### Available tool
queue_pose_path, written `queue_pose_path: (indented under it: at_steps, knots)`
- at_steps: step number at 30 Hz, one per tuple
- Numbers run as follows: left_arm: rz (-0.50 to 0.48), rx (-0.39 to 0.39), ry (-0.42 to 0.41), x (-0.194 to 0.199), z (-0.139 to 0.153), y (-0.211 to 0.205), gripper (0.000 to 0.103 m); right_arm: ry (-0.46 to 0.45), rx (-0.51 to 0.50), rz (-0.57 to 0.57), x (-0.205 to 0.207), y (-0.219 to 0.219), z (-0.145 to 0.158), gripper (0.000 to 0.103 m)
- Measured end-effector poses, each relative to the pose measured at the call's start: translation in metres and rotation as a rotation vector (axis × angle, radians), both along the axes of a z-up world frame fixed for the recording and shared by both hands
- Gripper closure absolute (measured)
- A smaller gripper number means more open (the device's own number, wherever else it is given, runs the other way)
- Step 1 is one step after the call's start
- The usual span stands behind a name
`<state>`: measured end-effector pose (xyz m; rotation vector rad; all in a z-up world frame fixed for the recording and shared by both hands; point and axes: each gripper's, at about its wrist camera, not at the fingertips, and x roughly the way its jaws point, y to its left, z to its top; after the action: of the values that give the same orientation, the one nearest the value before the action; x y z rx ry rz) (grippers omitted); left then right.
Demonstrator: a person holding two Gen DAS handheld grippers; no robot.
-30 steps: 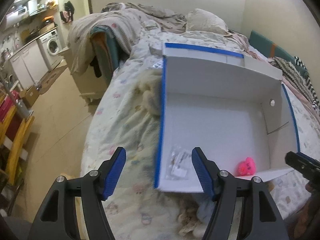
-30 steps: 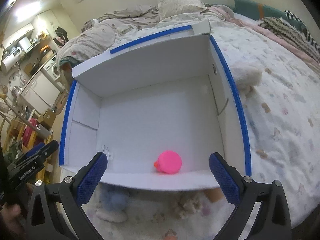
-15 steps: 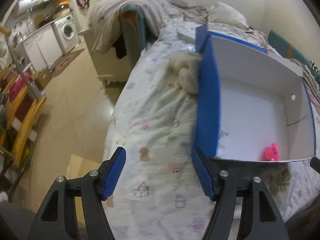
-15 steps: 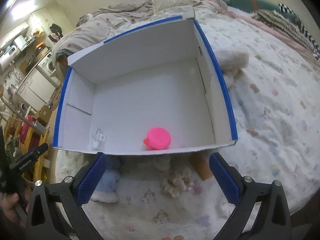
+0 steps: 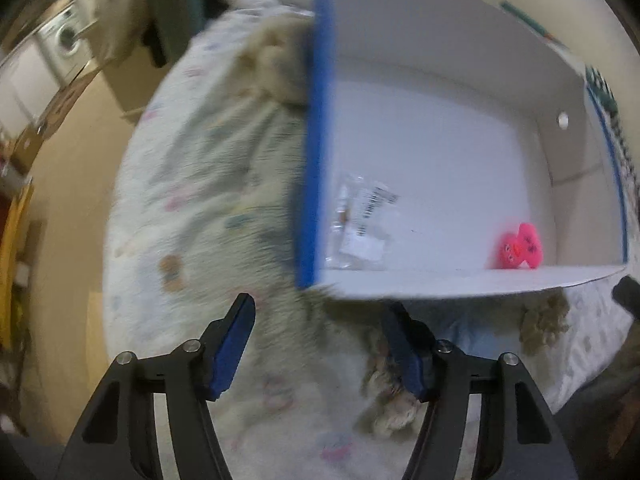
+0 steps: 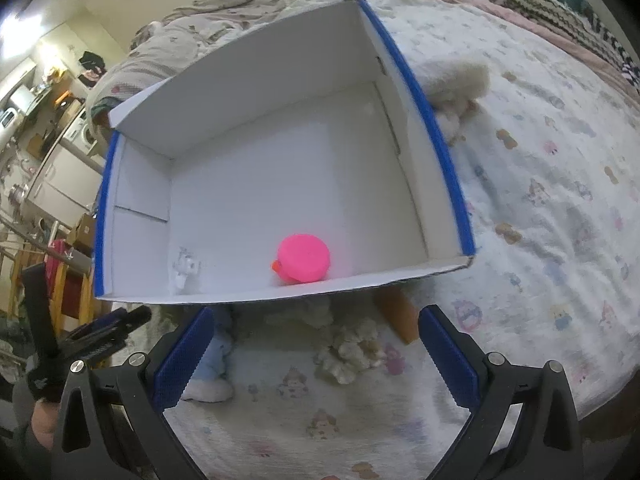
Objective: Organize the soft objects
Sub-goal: 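Grasp the white scrunchie with the right gripper while the left gripper grasps the tan piece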
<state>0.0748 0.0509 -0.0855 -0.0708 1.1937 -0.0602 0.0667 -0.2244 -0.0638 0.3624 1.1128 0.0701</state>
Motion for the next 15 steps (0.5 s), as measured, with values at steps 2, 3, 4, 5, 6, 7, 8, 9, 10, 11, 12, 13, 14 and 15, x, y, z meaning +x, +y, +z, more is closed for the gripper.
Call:
queue_pose_path:
  at_steps: [2, 3, 4, 5, 6, 7, 8, 9, 10, 11, 12, 13, 14, 15]
  knots:
    - [-0.04, 0.029, 0.003, 0.006, -0.009, -0.015, 0.044, 0.034, -0.003, -0.018, 0.002, -0.007, -0.006, 0.0]
    - [-0.052, 0.043, 0.006, 0.01, -0.013, -0.02, 0.046, 0.051, -0.001, -0.03, 0.002, -0.011, -0.01, 0.0]
    - [-0.061, 0.058, 0.014, 0.013, -0.018, -0.024, 0.051, 0.066, 0.003, -0.042, 0.003, -0.016, -0.013, 0.0]
    - [-0.065, 0.067, 0.024, 0.015, -0.023, -0.028, 0.054, 0.083, 0.009, -0.055, 0.003, -0.021, -0.017, 0.0]
    - [-0.066, 0.068, 0.033, 0.018, -0.027, -0.029, 0.054, 0.098, 0.014, -0.065, 0.003, -0.025, -0.021, 0.0]
    - [-0.065, 0.067, 0.043, 0.02, -0.031, -0.031, 0.054, 0.113, 0.016, -0.072, 0.003, -0.028, -0.024, 0.0]
    - [-0.063, 0.064, 0.054, 0.022, -0.035, -0.032, 0.057, 0.134, 0.016, -0.076, 0.004, -0.031, -0.029, 0.0]
    - [-0.062, 0.058, 0.059, 0.024, -0.037, -0.033, 0.061, 0.155, 0.023, -0.075, 0.006, -0.032, -0.034, 0.0]
    - [-0.065, 0.053, 0.065, 0.025, -0.039, -0.035, 0.069, 0.175, 0.04, -0.069, 0.007, -0.033, -0.039, 0.0]
    - [-0.068, 0.05, 0.072, 0.027, -0.042, -0.036, 0.077, 0.197, 0.069, -0.062, 0.008, -0.033, -0.045, 0.0]
    - [-0.071, 0.042, 0.077, 0.028, -0.043, -0.037, 0.077, 0.211, 0.096, -0.056, 0.01, -0.032, -0.049, 0.0]
    - [-0.075, 0.028, 0.086, 0.029, -0.045, -0.039, 0.079, 0.225, 0.125, -0.048, 0.011, -0.031, -0.054, 0.0]
    - [-0.079, 0.018, 0.096, 0.03, -0.047, -0.04, 0.084, 0.238, 0.142, -0.04, 0.013, -0.029, -0.058, 0.005]
    - [-0.076, 0.022, 0.095, 0.03, -0.048, -0.041, 0.087, 0.252, 0.146, -0.034, 0.015, -0.027, -0.062, 0.009]
